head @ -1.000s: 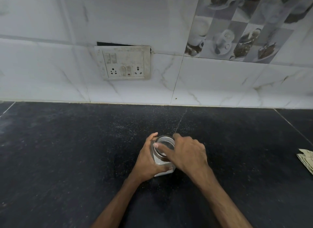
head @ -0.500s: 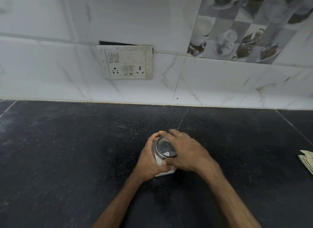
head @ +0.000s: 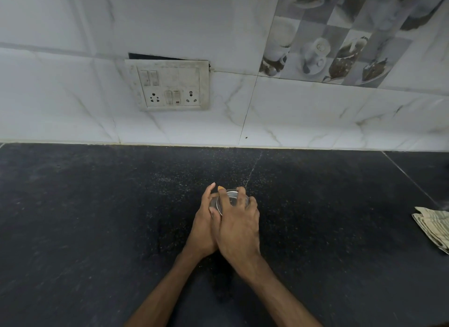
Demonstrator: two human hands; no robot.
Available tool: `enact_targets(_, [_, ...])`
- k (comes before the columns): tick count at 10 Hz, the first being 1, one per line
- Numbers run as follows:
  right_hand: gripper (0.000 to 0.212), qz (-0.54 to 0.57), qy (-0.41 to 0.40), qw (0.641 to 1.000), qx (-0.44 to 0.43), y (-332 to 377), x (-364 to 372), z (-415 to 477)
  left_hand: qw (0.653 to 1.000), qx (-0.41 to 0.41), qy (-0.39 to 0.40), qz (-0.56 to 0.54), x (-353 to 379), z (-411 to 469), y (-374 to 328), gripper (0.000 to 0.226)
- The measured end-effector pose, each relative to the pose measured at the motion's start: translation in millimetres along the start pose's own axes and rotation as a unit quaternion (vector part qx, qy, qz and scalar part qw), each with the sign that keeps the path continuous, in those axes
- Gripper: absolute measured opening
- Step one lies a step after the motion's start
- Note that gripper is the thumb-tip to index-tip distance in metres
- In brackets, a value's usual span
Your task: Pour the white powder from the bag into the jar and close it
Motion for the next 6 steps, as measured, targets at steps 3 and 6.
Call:
enact_targets(3, [0.049,0.000,0.019,0.993,-0.115,-10.2,-3.3,5.6,0.999,-0.016,-0.005,0.031,1.7,-2.6,-6.2,0.084])
enact_targets(6, [0.090,0.092,0.036,0.990,-0.103,-17.5,-27.8,1.0,0.984,0.031,0.078,0.155,-5.0,-8.5,-30.3,0.147])
Point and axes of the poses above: each hand's wrist, its own z-axis towards the middle knuckle, its own x-axis out of the palm, y = z × x, the point moved 5 cm from there along z, towards the middle knuckle, and after that the axes turned 4 degrees about -z, right-handed, at the moved point
